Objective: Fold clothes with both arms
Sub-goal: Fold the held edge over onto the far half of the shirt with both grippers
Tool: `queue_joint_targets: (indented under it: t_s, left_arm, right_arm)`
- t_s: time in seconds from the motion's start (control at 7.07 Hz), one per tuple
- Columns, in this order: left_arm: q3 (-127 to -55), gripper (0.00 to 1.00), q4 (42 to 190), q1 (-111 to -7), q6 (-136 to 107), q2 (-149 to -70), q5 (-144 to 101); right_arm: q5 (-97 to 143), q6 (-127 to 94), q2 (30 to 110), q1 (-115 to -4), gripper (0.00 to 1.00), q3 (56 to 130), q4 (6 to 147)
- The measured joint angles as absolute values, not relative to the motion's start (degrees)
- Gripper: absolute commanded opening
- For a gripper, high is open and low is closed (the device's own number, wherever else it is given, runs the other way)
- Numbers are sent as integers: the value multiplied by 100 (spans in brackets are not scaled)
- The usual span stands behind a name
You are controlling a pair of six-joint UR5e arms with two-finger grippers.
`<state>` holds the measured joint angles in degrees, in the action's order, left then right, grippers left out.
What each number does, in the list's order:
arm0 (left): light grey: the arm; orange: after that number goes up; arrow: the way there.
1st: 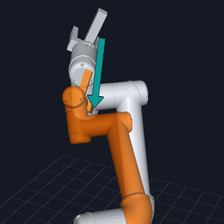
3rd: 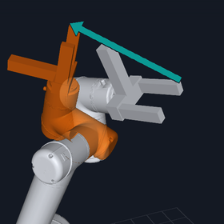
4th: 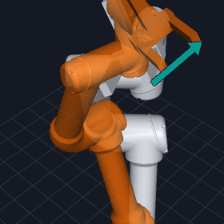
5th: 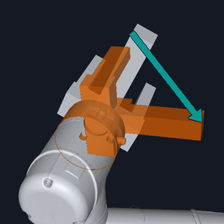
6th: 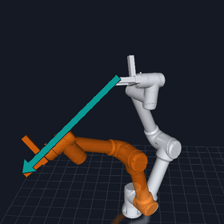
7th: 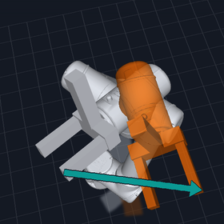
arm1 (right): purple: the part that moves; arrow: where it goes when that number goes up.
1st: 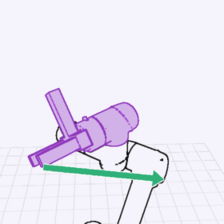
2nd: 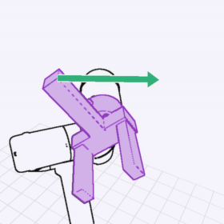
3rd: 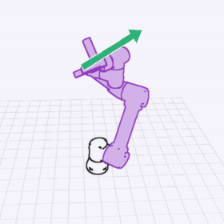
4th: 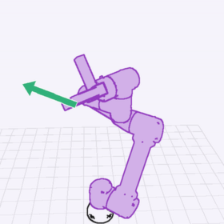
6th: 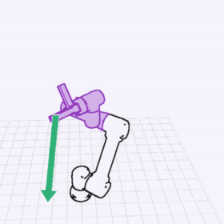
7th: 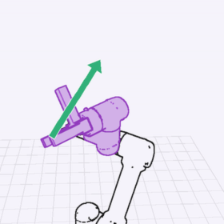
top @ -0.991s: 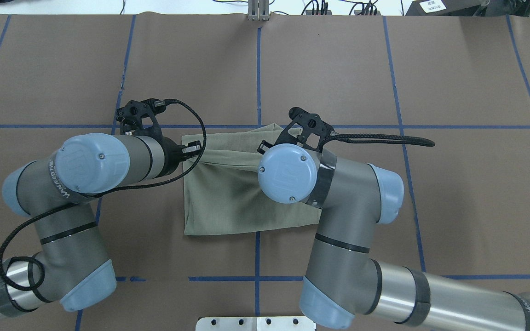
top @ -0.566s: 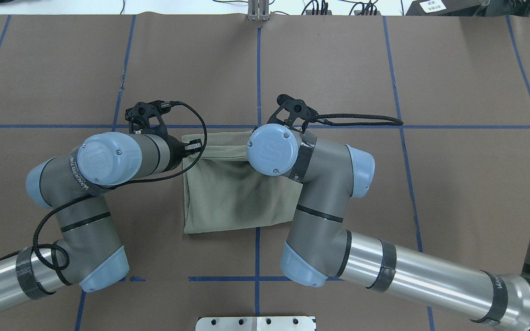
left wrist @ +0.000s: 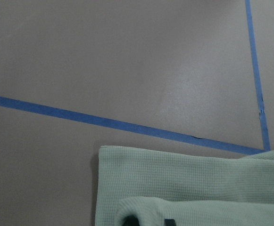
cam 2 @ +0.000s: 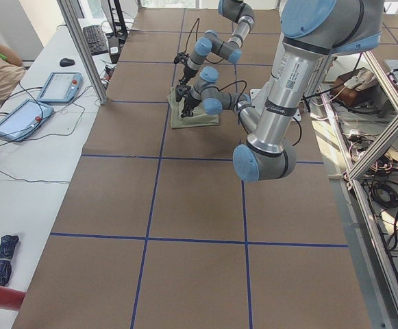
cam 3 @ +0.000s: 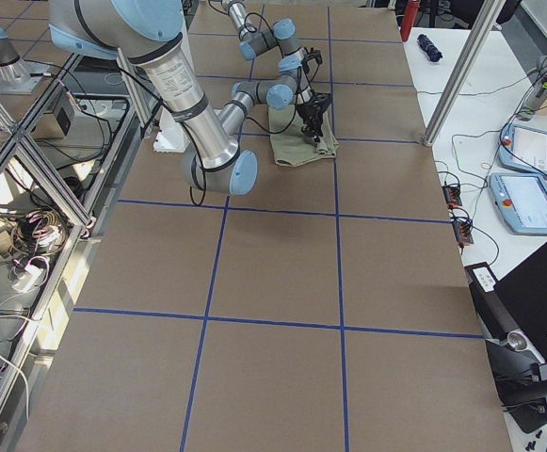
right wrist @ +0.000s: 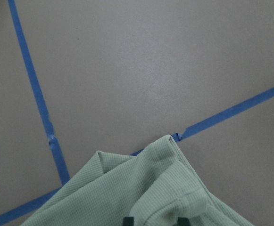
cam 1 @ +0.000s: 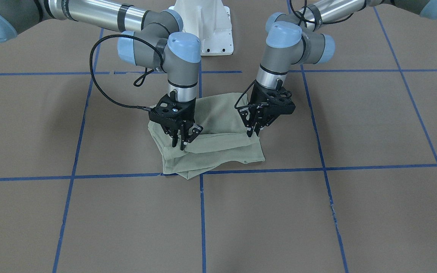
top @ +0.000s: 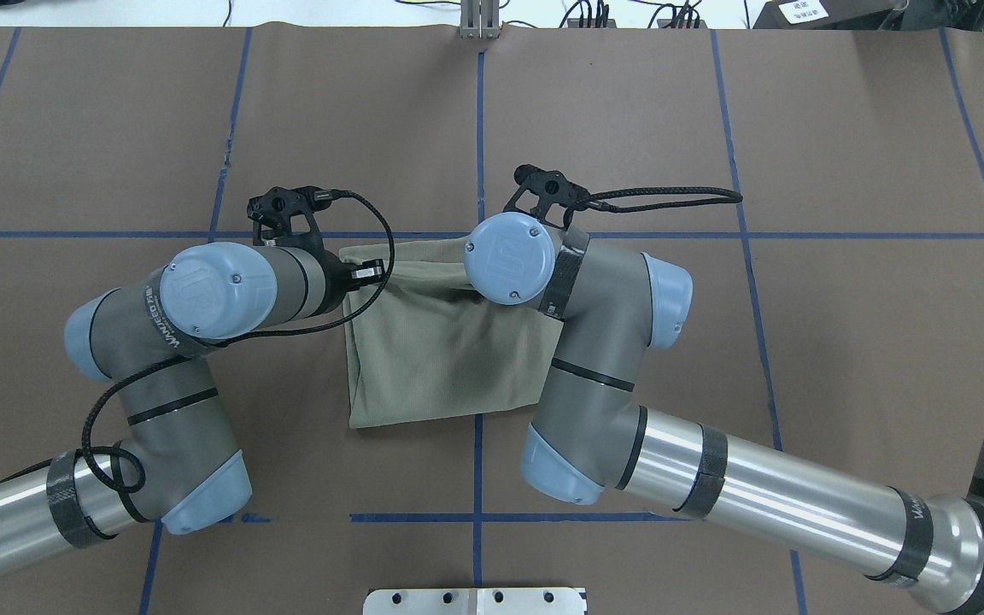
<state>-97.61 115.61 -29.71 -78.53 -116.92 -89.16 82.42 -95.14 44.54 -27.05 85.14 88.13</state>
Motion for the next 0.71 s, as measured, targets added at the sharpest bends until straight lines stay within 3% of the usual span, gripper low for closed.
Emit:
queue_joint_targets:
  t_s: [0.71]
  left_arm:
    - [-10013,100,11566,-3296,-7027,-11640,-9600]
  right_arm:
    - [8381,-8931,4409,-2262,100,8772,8877]
